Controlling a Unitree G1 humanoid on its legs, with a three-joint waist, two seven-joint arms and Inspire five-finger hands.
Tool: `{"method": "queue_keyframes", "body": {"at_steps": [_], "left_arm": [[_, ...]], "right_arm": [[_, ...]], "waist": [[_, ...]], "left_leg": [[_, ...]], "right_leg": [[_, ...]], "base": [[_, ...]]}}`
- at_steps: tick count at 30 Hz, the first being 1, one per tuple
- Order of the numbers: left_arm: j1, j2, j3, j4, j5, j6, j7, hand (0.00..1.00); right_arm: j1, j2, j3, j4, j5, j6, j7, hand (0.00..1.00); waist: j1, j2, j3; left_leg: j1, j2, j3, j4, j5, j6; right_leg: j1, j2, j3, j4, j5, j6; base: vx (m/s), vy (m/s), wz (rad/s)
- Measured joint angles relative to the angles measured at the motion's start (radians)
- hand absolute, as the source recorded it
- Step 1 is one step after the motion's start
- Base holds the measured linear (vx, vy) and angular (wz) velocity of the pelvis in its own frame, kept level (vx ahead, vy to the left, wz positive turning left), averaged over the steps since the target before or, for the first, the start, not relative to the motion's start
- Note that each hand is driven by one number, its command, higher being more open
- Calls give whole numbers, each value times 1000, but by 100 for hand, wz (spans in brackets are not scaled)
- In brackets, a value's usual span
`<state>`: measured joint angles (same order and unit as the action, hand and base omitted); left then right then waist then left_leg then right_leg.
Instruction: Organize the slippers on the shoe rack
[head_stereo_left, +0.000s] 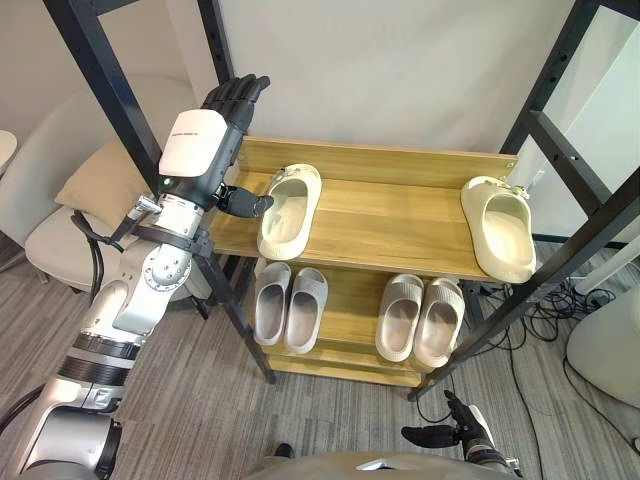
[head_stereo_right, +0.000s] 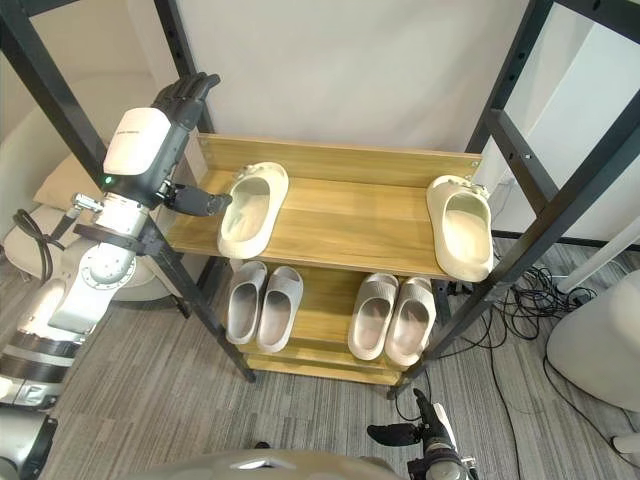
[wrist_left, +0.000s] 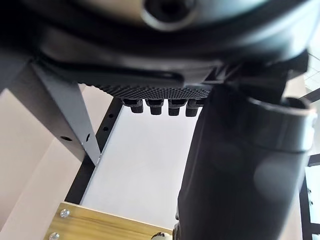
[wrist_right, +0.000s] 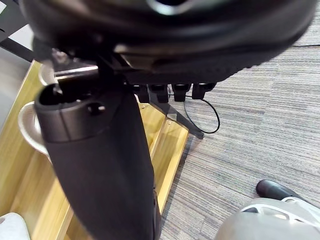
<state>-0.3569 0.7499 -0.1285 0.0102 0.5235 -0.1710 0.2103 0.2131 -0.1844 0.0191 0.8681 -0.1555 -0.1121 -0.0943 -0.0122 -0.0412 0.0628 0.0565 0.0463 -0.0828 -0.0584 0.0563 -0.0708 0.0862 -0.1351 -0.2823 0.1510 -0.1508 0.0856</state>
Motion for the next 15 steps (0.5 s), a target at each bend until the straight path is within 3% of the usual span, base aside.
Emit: {"method": "queue_keyframes", "body": {"at_steps": [15], "left_arm": [[-4,-44,-1,82,99,43,33,100]], "right_arm": [[6,23,0,-21,-1,0,-1,100]], "waist": [[-20,6,4]], "left_leg": [[-18,-1,16,0,-3,4]], "right_leg": [[14,14,17,-100,58,0]], "base": [[2,2,-5]]}}
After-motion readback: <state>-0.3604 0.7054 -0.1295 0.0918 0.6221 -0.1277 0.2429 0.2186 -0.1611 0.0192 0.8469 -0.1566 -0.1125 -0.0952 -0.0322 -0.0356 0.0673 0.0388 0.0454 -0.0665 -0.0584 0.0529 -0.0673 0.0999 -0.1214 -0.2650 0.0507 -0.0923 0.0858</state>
